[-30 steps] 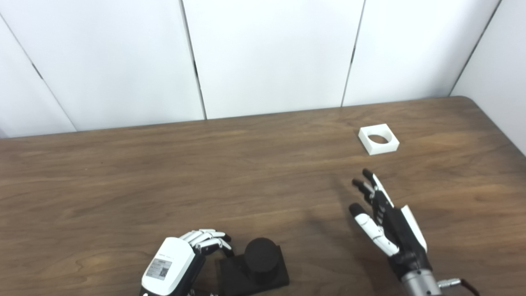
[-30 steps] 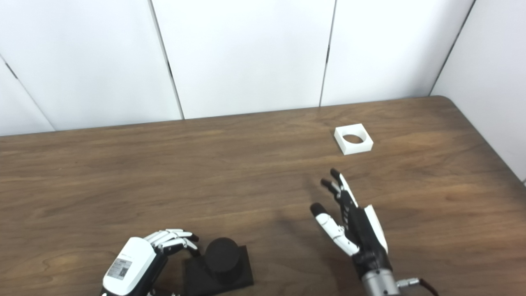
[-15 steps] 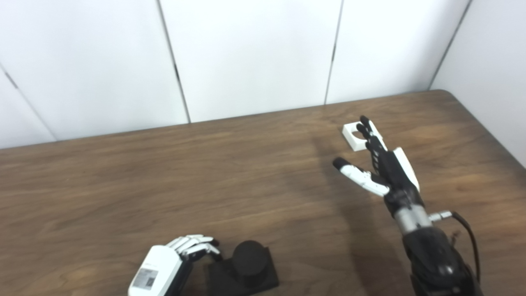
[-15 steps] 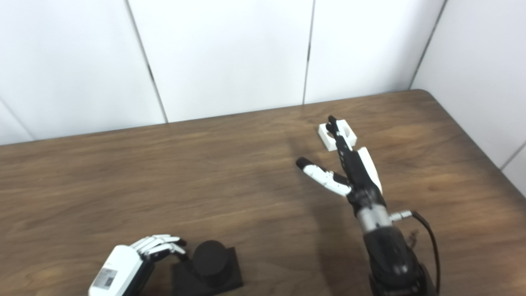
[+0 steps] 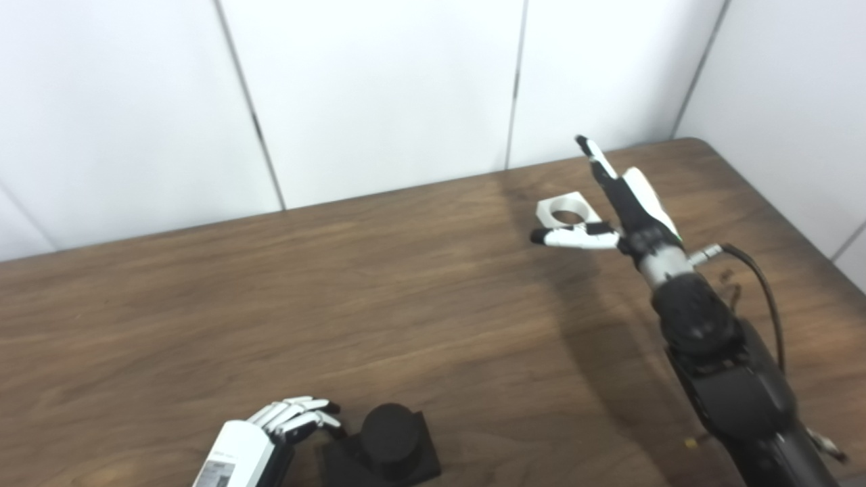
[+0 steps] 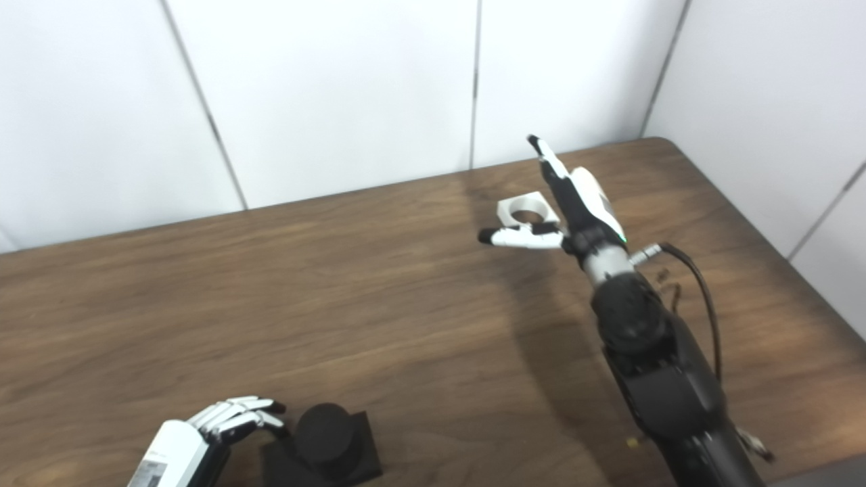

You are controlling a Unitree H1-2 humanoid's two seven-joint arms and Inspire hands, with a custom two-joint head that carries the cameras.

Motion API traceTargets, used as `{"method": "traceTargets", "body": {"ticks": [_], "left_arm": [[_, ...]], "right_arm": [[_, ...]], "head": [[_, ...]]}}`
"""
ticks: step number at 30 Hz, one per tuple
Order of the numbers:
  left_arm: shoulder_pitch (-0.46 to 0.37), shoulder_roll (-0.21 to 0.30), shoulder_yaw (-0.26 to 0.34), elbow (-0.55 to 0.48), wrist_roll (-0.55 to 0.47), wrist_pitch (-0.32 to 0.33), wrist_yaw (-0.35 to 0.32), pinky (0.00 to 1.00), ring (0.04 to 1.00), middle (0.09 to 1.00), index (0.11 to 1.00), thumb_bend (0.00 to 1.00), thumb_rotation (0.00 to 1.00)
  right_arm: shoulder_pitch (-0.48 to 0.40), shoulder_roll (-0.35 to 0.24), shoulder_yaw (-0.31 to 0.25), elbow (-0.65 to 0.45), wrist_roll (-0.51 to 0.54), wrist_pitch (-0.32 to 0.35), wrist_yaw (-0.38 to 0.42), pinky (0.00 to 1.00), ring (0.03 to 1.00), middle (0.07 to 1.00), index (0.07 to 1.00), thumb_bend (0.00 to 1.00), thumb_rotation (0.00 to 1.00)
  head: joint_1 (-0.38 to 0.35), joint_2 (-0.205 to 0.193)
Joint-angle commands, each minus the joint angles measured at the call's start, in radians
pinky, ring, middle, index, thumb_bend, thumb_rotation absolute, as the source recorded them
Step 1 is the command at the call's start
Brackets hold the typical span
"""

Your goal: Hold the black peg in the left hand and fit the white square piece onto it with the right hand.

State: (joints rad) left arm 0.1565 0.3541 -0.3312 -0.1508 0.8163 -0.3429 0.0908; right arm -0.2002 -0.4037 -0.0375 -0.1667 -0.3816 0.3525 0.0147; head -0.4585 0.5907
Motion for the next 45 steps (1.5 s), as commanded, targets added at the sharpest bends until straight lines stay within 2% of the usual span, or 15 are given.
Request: {"method": "traceTargets", "body": {"ticks": [1,10,15,23,27,31,35,40,45], "left_arm": [[0.018,0.027,0.005,0.07,0.019,0.013,-0.012,0.68,0.766,0.737,0.487,0.52,0.04],[0.02,0.02,0.016,0.081,0.024,0.012,-0.008,0.68,0.764,0.736,0.487,0.52,0.04],[0.022,0.017,0.016,0.084,0.031,0.01,-0.002,0.68,0.761,0.733,0.486,0.52,0.04],[0.03,0.01,0.02,0.071,0.041,0.022,-0.005,0.67,0.762,0.733,0.487,0.51,0.04],[0.033,0.005,0.02,0.065,0.044,0.027,-0.009,0.67,0.763,0.732,0.486,0.51,0.04],[0.035,-0.001,0.02,0.062,0.044,0.028,-0.01,0.66,0.762,0.732,0.486,0.51,0.04],[0.037,-0.004,0.021,0.055,0.045,0.031,-0.017,0.66,0.76,0.731,0.486,0.51,0.04],[0.038,-0.01,0.021,0.051,0.053,0.029,-0.015,0.66,0.757,0.73,0.486,0.51,0.04],[0.039,-0.016,0.021,0.049,0.058,0.027,-0.009,0.67,0.757,0.729,0.486,0.51,0.04]], "right_arm": [[-0.053,-0.029,0.009,0.013,-0.029,0.003,0.007,0.93,1.0,0.982,0.989,0.9,0.28],[-0.158,-0.105,0.068,0.182,-0.123,-0.003,0.034,0.96,1.0,0.99,0.97,0.94,0.21],[-0.208,-0.146,0.092,0.236,-0.157,0.034,0.068,0.95,1.0,0.985,0.962,0.92,0.26],[-0.287,-0.211,0.143,0.288,-0.197,0.09,0.161,0.98,1.0,0.992,0.947,0.93,0.21],[-0.327,-0.231,0.152,0.287,-0.241,0.117,0.247,0.98,1.0,0.988,0.909,0.93,0.19],[-0.366,-0.256,0.159,0.279,-0.326,0.117,0.409,1.0,1.0,0.992,0.855,0.91,0.19],[-0.41,-0.287,0.191,0.273,-0.43,0.117,0.591,1.0,1.0,0.995,0.828,0.92,0.2],[-0.451,-0.292,0.222,0.29,-0.509,0.117,0.69,1.0,1.0,0.988,0.826,0.93,0.19],[-0.482,-0.28,0.25,0.318,-0.54,0.116,0.725,1.0,1.0,0.99,0.838,0.92,0.2]], "head": [[-0.008,-0.002],[-0.023,-0.013],[-0.017,-0.015],[-0.006,-0.009],[-0.002,-0.006],[0.003,-0.003],[0.004,-0.003],[0.009,-0.001],[0.012,-0.001]]}}
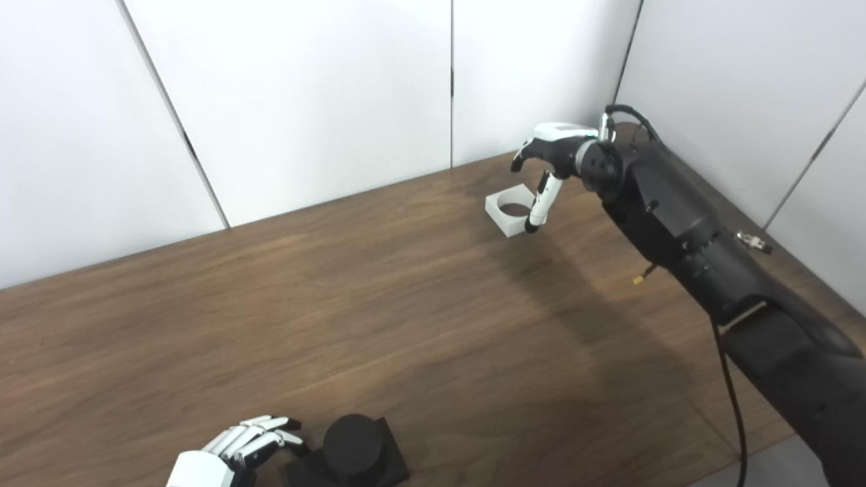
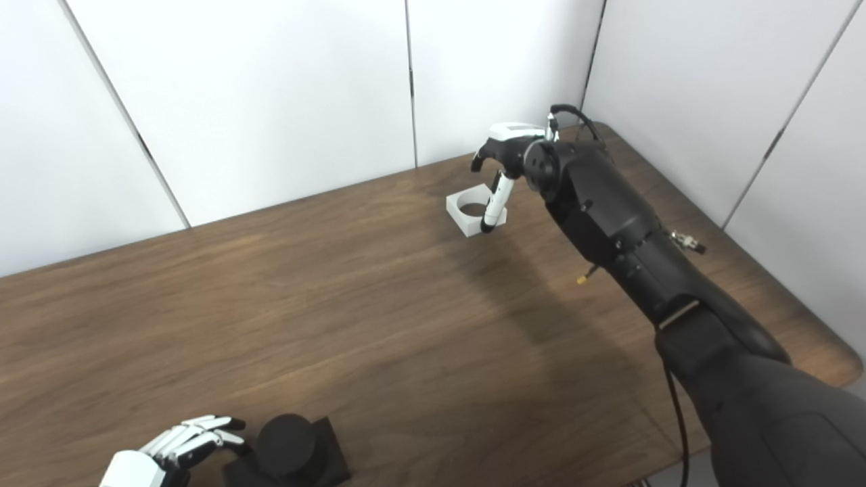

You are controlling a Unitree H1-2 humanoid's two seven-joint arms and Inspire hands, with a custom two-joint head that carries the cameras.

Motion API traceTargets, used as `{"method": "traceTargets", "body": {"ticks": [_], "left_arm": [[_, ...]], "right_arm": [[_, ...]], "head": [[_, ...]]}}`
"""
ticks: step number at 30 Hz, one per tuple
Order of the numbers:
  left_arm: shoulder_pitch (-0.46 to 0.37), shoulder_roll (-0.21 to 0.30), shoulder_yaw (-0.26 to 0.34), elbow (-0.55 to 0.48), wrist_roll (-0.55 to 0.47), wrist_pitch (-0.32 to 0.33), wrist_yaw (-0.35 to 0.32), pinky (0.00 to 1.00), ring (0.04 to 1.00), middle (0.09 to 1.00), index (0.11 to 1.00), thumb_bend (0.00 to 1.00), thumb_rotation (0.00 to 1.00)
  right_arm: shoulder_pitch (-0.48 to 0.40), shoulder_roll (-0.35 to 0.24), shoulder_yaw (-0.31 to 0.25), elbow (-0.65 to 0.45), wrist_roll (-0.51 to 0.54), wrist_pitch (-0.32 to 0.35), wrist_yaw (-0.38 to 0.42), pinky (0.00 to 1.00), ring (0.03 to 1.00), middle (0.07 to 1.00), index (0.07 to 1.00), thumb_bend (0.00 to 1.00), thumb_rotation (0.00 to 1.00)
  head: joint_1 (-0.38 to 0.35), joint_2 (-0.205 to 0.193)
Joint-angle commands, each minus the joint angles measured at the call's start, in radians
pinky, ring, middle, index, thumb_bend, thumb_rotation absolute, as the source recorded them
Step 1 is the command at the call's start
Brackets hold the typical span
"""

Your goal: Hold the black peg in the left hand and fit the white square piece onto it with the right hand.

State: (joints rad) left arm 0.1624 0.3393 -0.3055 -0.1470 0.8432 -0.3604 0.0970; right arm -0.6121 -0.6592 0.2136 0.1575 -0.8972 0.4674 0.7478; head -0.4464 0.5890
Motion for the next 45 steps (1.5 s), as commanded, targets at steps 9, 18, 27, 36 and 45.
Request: {"method": "traceTargets", "body": {"ticks": [9,18,27,36,45], "left_arm": [[0.039,-0.011,-0.001,0.031,0.031,0.053,-0.028,0.67,0.761,0.731,0.486,0.51,0.04],[0.045,-0.022,0.004,0.022,0.039,0.055,-0.035,0.66,0.76,0.731,0.486,0.52,0.04],[0.047,-0.027,0.009,0.015,0.041,0.056,-0.043,0.66,0.761,0.731,0.486,0.52,0.04],[0.052,-0.029,0.009,-0.003,0.04,0.07,-0.053,0.67,0.766,0.735,0.487,0.52,0.04],[0.052,-0.028,0.009,-0.003,0.036,0.069,-0.047,0.67,0.761,0.73,0.486,0.52,0.04]], "right_arm": [[-0.105,-0.006,0.065,0.066,-0.015,-0.007,-0.058,1.0,1.0,0.992,0.872,0.92,0.21],[-0.098,-0.002,0.076,0.075,0.009,-0.027,-0.119,1.0,1.0,1.0,0.879,0.93,0.2],[-0.084,0.001,0.103,0.097,0.003,-0.044,-0.167,1.0,1.0,1.0,0.876,0.91,0.18],[-0.097,0.0,0.14,0.123,-0.016,-0.038,-0.165,1.0,1.0,0.998,0.855,0.91,0.16],[-0.087,0.0,0.157,0.125,-0.022,-0.035,-0.178,1.0,1.0,0.994,0.854,0.9,0.17]], "head": [[0.006,0.004],[0.019,0.006],[0.022,0.007],[0.029,0.013],[0.032,0.014]]}}
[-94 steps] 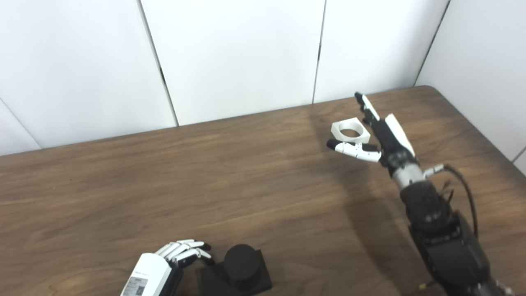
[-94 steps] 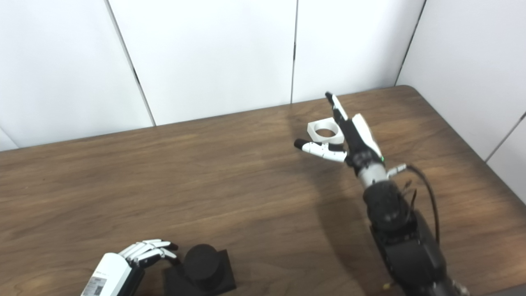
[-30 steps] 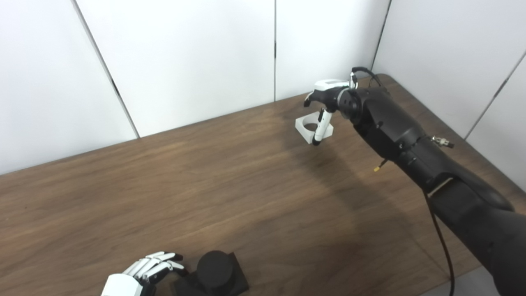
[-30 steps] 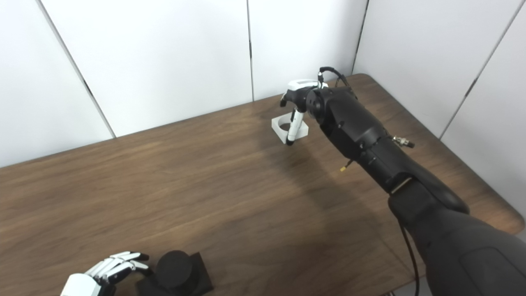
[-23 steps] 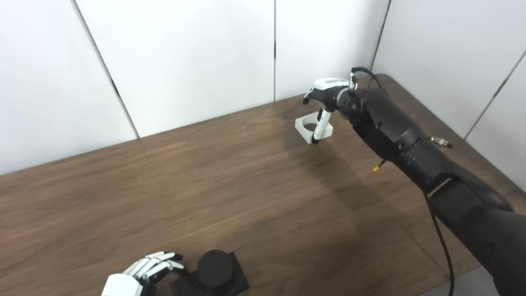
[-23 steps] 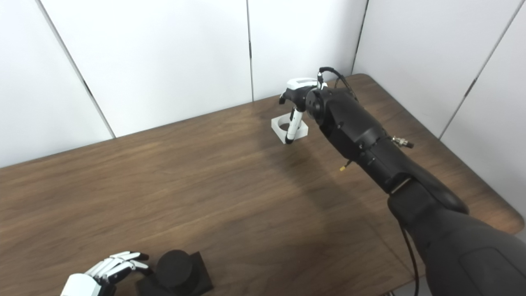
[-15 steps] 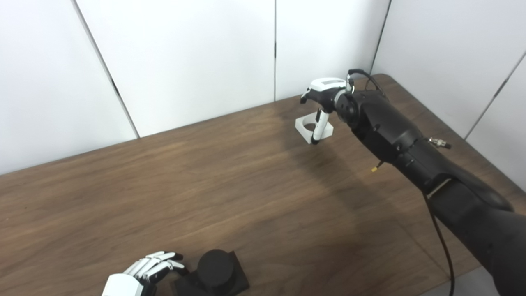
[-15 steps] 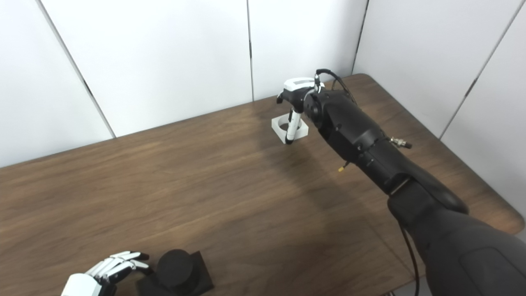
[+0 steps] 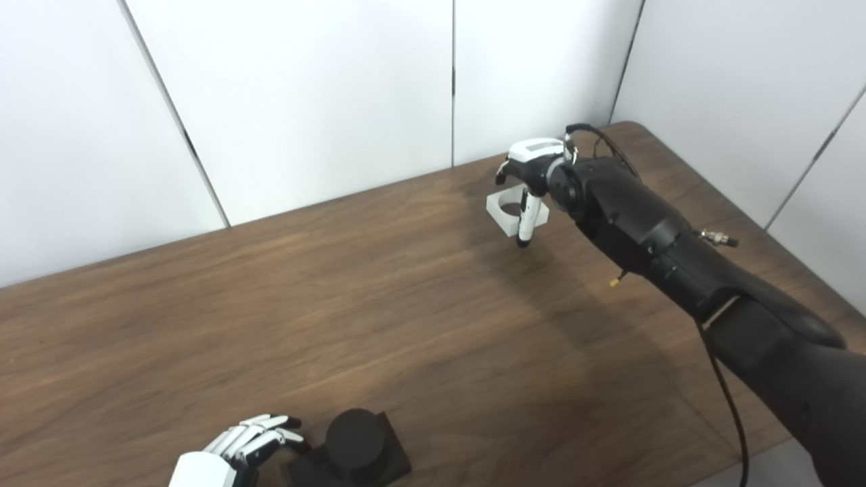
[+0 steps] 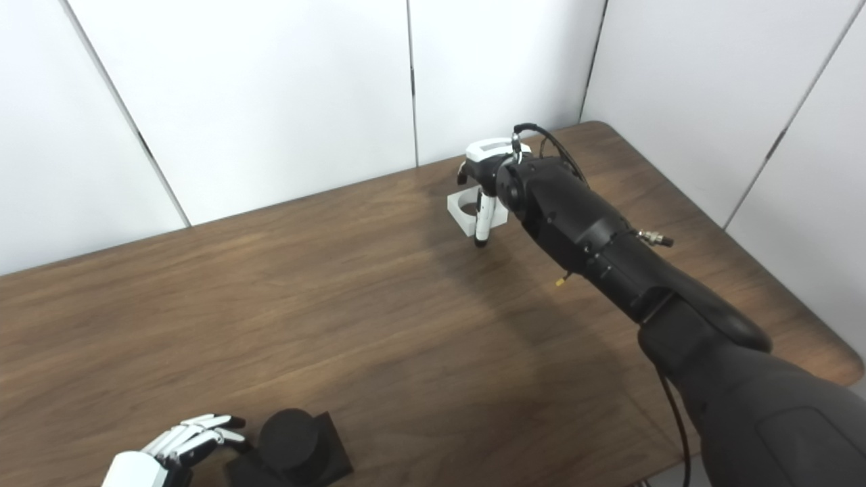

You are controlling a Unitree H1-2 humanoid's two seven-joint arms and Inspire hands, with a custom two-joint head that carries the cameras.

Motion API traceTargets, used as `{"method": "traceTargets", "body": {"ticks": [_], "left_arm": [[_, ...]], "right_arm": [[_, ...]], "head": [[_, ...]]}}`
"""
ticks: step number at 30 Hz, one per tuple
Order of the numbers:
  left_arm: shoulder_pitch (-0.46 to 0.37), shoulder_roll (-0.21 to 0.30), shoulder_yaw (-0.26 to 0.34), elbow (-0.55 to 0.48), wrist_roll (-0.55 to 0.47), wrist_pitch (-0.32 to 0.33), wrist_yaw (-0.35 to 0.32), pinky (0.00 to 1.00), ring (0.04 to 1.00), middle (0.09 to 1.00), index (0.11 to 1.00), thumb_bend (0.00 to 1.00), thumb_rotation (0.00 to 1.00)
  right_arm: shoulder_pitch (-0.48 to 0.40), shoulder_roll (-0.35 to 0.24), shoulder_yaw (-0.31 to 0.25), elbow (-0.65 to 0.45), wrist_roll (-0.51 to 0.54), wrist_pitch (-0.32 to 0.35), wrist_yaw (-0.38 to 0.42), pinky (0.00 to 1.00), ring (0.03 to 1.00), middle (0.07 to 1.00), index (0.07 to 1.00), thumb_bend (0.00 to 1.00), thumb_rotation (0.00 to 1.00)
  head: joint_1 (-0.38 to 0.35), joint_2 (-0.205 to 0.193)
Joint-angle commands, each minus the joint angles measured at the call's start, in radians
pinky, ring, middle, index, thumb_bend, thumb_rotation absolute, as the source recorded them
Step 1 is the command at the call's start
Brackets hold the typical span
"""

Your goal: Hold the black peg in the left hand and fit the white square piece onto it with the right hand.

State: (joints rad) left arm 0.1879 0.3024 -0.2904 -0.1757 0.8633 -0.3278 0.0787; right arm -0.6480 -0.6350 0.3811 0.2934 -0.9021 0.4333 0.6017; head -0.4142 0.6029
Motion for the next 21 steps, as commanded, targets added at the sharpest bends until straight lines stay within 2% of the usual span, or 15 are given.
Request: {"method": "traceTargets", "body": {"ticks": [1,11,21], "left_arm": [[0.027,0.009,-0.006,0.025,0.014,0.037,-0.03,0.67,0.762,0.731,0.486,0.52,0.04],[0.031,0.01,-0.005,0.015,0.015,0.043,-0.035,0.66,0.762,0.732,0.487,0.52,0.04],[0.035,0.009,-0.002,0.0,0.012,0.052,-0.041,0.66,0.766,0.735,0.487,0.52,0.04]], "right_arm": [[-0.05,-0.023,-0.011,-0.008,-0.016,-0.003,-0.037,1.0,1.0,0.993,0.854,0.9,0.16],[-0.04,-0.025,-0.015,-0.006,-0.008,-0.006,-0.05,1.0,1.0,0.979,0.842,0.85,0.16],[-0.035,-0.039,-0.009,-0.019,-0.017,-0.008,-0.04,1.0,1.0,0.95,0.777,0.82,0.19]], "head": [[0.0,0.0],[0.007,0.009],[0.01,0.015]]}}
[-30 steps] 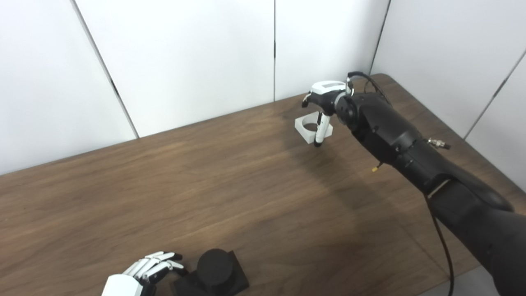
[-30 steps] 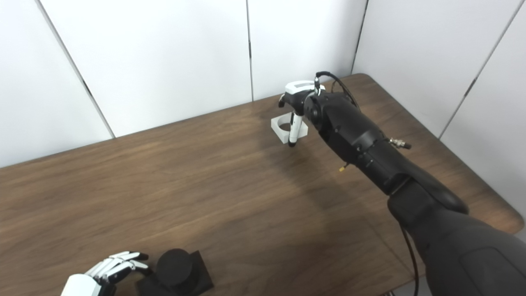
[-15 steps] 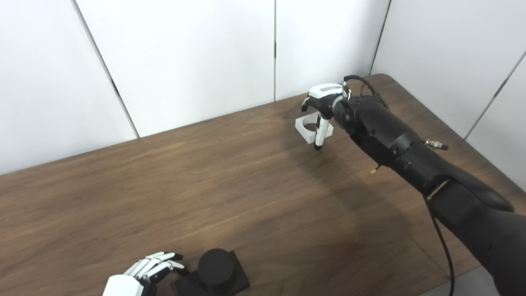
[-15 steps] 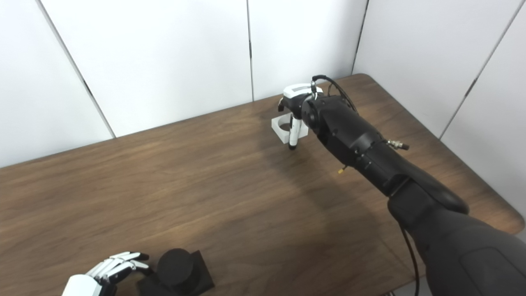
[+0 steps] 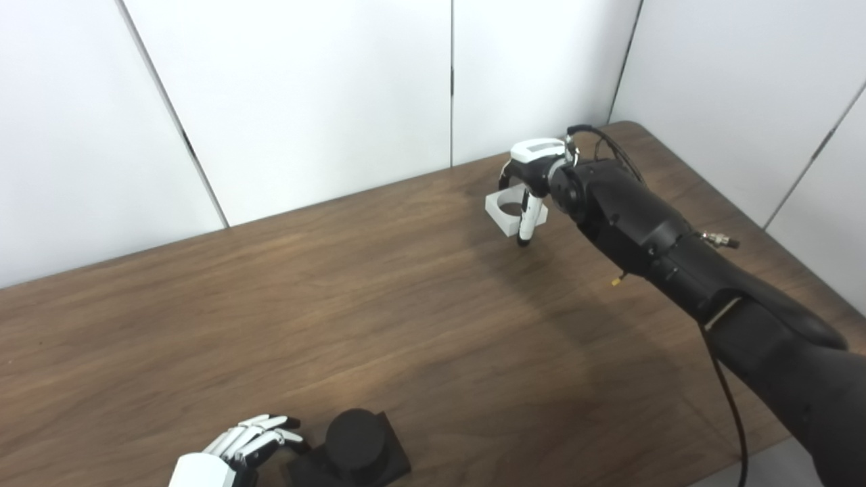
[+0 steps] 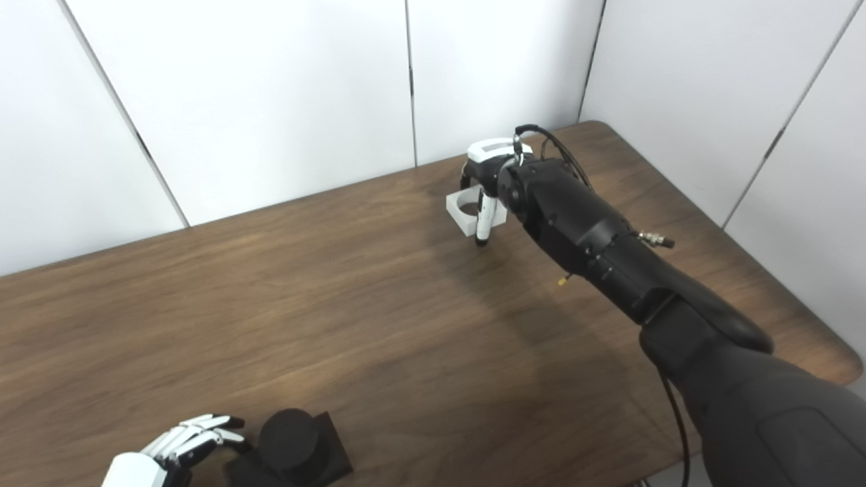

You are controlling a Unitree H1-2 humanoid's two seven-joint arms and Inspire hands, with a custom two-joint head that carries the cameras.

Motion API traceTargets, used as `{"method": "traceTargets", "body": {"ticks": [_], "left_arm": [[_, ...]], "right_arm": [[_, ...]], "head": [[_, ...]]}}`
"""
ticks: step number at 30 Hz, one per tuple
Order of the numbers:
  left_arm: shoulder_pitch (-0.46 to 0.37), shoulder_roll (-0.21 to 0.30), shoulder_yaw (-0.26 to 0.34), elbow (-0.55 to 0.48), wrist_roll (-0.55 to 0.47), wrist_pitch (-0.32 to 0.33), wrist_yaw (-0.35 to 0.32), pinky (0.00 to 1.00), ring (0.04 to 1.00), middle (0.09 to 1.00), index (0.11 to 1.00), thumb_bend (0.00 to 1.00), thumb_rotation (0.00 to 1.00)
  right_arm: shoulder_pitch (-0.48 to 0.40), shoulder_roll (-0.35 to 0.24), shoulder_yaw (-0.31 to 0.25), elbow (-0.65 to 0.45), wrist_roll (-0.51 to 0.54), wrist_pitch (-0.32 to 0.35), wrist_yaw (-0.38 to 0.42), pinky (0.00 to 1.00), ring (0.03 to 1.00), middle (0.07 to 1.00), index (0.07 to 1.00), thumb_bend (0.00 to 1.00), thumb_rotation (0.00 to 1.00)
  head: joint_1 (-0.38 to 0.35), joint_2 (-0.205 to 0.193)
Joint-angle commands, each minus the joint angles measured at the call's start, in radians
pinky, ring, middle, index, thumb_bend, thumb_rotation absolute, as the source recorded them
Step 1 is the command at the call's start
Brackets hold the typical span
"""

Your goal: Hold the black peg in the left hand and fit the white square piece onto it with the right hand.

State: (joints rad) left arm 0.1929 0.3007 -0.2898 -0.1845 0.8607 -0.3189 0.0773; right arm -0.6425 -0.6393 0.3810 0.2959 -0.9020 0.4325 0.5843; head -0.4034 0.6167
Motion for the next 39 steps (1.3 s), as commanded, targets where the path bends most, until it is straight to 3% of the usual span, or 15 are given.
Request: {"method": "traceTargets", "body": {"ticks": [1,32,34,38,39], "left_arm": [[0.03,0.011,-0.003,0.009,0.015,0.042,-0.038,0.66,0.765,0.735,0.487,0.52,0.04],[0.039,0.016,0.003,-0.022,-0.001,0.06,-0.054,0.66,0.767,0.739,0.487,0.52,0.04],[0.038,0.018,0.002,-0.019,0.0,0.056,-0.051,0.66,0.765,0.739,0.487,0.52,0.04],[0.038,0.019,0.002,-0.02,0.004,0.057,-0.051,0.66,0.766,0.739,0.487,0.52,0.04],[0.038,0.018,0.002,-0.02,0.002,0.057,-0.051,0.66,0.766,0.739,0.487,0.52,0.04]], "right_arm": [[-0.04,-0.036,-0.009,-0.021,-0.016,-0.009,-0.023,1.0,1.0,0.95,0.776,0.82,0.19],[-0.014,-0.052,-0.001,-0.019,-0.019,-0.032,-0.026,1.0,1.0,0.922,0.796,0.8,0.2],[-0.014,-0.054,0.0,-0.021,-0.02,-0.037,-0.028,1.0,1.0,0.917,0.782,0.79,0.2],[-0.006,-0.053,-0.019,-0.03,0.001,-0.049,-0.047,0.97,0.986,0.907,0.665,0.78,0.17],[-0.003,-0.052,-0.025,-0.031,0.008,-0.052,-0.054,0.95,0.981,0.903,0.581,0.66,0.16]], "head": [[0.0,0.001],[0.009,0.016],[0.009,0.016],[0.009,0.018],[0.009,0.018]]}}
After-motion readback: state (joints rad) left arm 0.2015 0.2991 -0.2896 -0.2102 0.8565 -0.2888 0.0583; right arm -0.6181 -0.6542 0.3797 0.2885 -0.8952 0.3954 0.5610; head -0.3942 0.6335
